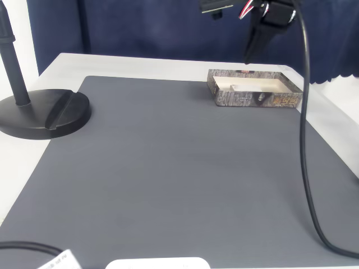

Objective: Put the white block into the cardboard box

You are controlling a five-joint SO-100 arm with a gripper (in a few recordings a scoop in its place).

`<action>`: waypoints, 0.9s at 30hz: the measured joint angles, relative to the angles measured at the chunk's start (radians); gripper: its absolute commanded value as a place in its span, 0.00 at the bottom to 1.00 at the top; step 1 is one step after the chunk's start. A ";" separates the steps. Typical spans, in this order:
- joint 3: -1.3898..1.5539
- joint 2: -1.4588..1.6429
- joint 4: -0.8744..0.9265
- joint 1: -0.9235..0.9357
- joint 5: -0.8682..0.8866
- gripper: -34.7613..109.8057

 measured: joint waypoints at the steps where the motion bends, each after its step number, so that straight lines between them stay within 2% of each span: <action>1: 0.037 0.032 0.000 -0.026 -0.046 0.23; 7: 0.230 0.207 -0.032 -0.212 -0.334 0.23; 12: 0.316 0.285 -0.075 -0.376 -0.497 0.23; 27: 0.563 0.457 -0.118 -0.653 -0.640 0.23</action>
